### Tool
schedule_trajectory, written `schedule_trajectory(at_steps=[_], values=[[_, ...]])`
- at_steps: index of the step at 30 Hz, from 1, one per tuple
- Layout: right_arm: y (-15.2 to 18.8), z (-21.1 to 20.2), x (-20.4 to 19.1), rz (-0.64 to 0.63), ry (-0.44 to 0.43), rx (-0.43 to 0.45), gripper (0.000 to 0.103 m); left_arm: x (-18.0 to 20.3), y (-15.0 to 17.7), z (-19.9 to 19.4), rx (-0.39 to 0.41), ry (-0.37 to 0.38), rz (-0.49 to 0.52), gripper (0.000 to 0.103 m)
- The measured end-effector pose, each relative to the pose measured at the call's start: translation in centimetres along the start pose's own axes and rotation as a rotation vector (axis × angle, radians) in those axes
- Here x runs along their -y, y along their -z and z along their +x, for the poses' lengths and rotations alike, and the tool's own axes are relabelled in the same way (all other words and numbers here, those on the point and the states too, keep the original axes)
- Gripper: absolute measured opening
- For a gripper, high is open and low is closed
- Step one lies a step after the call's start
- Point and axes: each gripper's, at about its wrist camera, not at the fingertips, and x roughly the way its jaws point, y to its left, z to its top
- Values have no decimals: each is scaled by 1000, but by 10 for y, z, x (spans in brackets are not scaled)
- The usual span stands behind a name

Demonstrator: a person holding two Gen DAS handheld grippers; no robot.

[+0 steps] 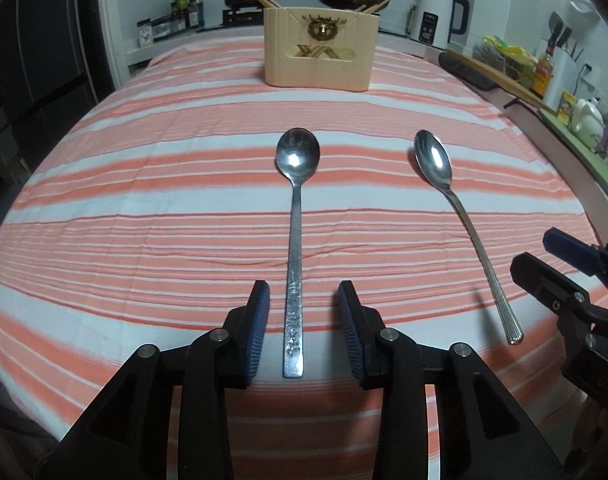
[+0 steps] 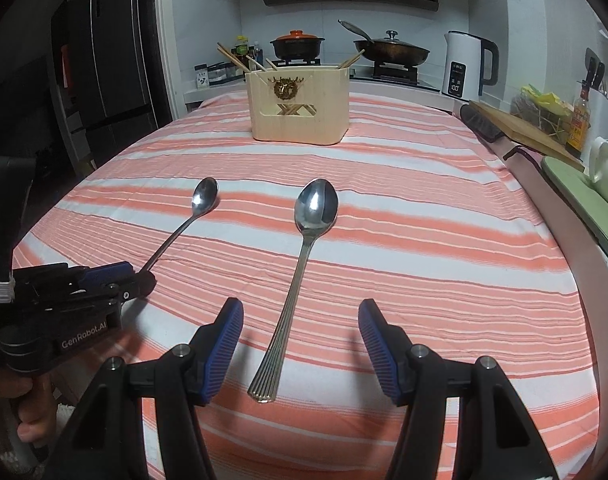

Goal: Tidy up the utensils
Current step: 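Lift the left spoon while the right gripper closes on the other spoon's bowl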

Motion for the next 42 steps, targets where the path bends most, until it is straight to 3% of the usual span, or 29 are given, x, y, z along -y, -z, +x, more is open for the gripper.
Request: schedule_trajectory(at_steps=[7, 14, 21, 35, 42], values=[[-17, 27, 4, 13, -9, -78, 61, -6, -10, 4, -28, 29, 25, 45], [-33, 47, 7, 20, -8, -124, 61, -21, -25, 11, -54, 102, 42, 59], [-38, 66, 5, 10, -1, -166, 61, -26, -39, 27, -94, 110, 48, 60], [-50, 88, 7, -15, 8, -197, 63, -23, -61, 53, -131, 47, 108, 78], [-60, 98, 7, -6, 15, -200, 63, -20, -75, 65, -142, 41, 104, 79]])
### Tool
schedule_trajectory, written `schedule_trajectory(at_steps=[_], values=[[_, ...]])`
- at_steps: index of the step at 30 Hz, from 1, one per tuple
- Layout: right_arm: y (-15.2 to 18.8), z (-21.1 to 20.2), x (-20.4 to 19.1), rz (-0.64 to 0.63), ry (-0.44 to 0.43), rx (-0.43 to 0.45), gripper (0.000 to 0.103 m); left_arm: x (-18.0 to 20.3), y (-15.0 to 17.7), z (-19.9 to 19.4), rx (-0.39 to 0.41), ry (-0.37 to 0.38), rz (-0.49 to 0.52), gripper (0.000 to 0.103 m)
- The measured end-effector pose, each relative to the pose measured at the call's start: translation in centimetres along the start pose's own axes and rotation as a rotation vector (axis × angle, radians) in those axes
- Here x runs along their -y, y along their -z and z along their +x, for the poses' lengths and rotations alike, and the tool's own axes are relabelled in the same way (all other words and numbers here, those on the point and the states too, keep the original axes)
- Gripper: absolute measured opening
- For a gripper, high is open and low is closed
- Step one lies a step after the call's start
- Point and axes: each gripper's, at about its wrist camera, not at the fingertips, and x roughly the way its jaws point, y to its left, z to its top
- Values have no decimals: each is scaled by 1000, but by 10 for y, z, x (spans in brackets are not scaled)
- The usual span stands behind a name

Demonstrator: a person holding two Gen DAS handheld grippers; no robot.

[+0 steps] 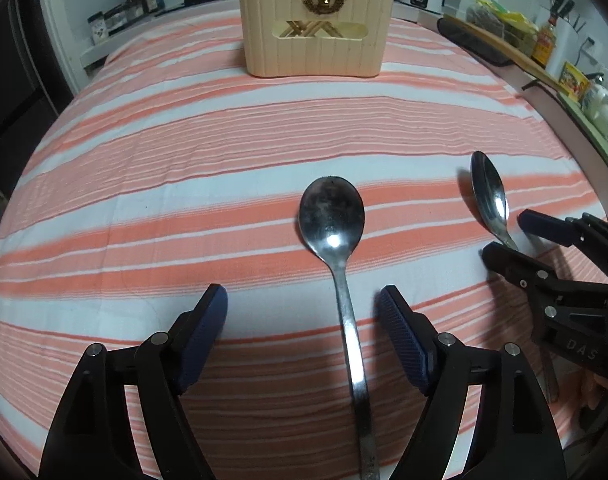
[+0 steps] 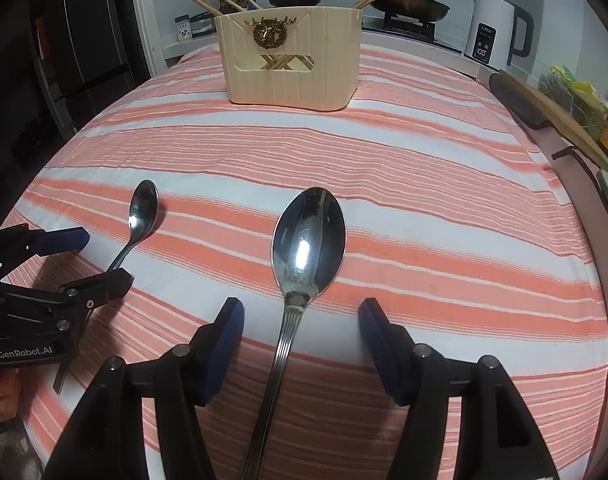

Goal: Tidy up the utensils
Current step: 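Lift the left spoon while the right gripper closes on the other spoon's bowl, then carry both held spoons up over the cream box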

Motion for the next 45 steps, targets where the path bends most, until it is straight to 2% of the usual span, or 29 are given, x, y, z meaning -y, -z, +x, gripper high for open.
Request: schedule_trajectory(at_steps=[3, 9, 10, 11, 12, 13, 20, 32, 39, 45], values=[[-8, 6, 0, 5, 1, 2, 63, 2, -9, 5, -3, -1, 1, 75], [-23, 17, 1, 9, 2, 4, 61, 7, -25, 12, -9, 6, 8, 61], [-24, 19, 1, 9, 3, 5, 61, 8, -27, 13, -8, 6, 10, 57], [-26, 20, 0, 6, 8, 7, 60, 9, -28, 13, -3, 8, 12, 48], [-26, 19, -1, 4, 15, 12, 55, 10, -29, 13, 2, 15, 17, 41], [-27, 19, 1, 6, 14, 18, 42, 11, -29, 13, 9, 17, 21, 36], [-26, 4, 13, 62, -44, 85, 42, 3, -26, -1, 65, 18, -14, 36], [-23, -75, 6, 54, -90, 273, 42, -10, -17, -75, 210, 64, -68, 36], [-16, -117, 1, 46, -99, 351, 42, -13, -10, -122, 294, 94, -72, 35], [-16, -136, 1, 48, -98, 396, 42, -14, -7, -142, 332, 106, -80, 36]])
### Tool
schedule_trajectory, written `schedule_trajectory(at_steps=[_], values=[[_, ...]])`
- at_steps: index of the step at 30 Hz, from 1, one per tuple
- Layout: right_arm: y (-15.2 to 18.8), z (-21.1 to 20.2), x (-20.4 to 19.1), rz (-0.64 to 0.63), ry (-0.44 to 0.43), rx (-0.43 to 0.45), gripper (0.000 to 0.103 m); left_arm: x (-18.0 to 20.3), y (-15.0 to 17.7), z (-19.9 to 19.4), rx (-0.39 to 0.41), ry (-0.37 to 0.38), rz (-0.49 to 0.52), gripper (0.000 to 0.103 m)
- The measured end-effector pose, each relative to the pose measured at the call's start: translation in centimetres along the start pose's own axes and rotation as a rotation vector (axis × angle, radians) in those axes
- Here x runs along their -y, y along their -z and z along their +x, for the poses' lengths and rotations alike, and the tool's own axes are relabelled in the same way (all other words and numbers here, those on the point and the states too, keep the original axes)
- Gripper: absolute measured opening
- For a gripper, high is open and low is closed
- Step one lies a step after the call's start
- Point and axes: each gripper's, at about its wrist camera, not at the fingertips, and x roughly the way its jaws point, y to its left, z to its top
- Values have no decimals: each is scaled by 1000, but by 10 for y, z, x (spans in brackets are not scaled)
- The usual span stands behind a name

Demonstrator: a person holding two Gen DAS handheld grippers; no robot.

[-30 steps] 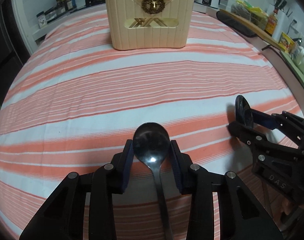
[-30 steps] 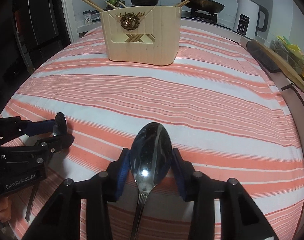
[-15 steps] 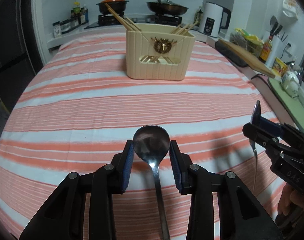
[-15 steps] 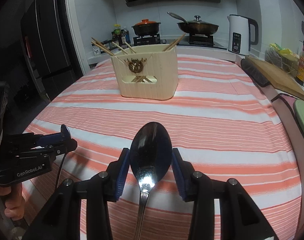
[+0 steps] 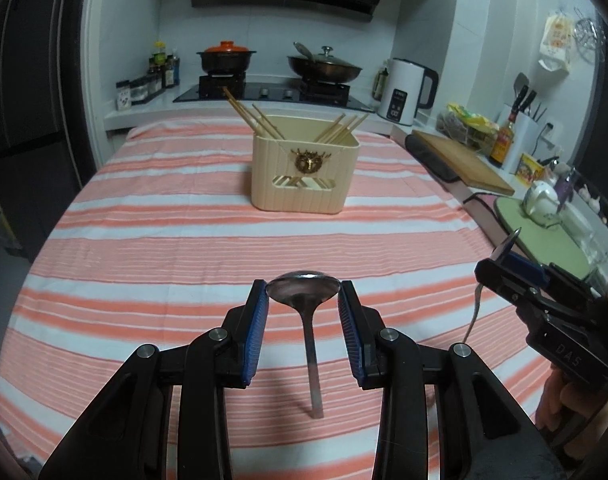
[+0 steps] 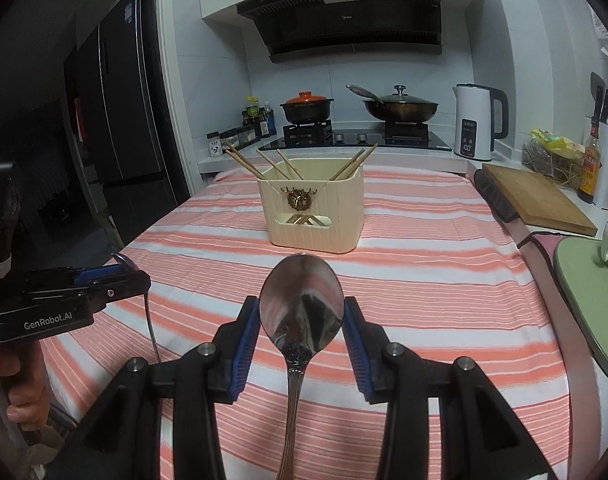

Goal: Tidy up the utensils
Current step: 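Carry both held spoons up over the cream box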

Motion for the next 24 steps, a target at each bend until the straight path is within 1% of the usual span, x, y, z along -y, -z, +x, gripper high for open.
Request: schedule_trajectory(at_steps=[6, 19, 24], values=[[-9, -5, -3, -4, 2, 33, 42, 0, -5, -7, 17, 4, -5, 35], [-23, -2, -1, -6, 14, 61, 42, 0, -12, -8, 26, 13, -6, 35], [-31, -3, -2, -20, 9, 67, 42, -3, -21, -5, 4, 51, -17, 35]])
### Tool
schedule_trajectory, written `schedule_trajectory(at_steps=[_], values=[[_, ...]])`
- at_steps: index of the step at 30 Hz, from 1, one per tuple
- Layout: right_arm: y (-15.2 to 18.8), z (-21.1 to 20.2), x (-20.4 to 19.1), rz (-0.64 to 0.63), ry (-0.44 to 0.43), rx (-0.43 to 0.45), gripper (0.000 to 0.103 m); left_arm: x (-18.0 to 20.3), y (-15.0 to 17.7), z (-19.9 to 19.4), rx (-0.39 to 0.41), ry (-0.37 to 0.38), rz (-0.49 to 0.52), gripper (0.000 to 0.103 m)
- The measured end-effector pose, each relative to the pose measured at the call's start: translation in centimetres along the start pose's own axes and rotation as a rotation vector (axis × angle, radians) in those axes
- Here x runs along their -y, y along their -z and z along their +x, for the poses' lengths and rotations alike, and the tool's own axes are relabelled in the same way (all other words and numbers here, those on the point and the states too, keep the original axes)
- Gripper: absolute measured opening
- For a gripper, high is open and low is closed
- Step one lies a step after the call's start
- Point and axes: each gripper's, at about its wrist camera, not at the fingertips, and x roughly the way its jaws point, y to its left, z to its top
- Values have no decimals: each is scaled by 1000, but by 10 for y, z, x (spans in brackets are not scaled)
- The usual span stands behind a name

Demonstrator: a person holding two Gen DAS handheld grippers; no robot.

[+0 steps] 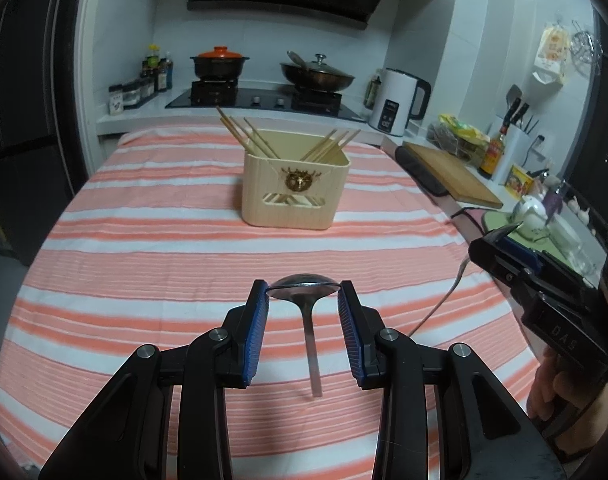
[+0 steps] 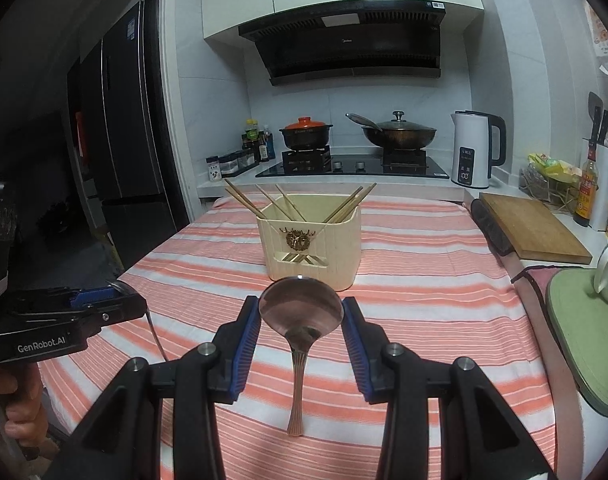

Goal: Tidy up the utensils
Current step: 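Carry both held spoons up over the cream box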

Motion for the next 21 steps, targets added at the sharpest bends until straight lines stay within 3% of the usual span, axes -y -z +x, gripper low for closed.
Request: schedule_trajectory(at_steps=[11, 15, 21], values=[[-42, 9, 11, -7, -37, 7, 42, -6, -48, -2, -5, 49, 8, 35], [-78, 26, 19, -7, -51, 18, 42, -9, -95, -4, 33, 68, 4, 35], [-143, 63, 26, -17, -40, 49, 42, -15, -176, 10, 136, 18, 3, 35]])
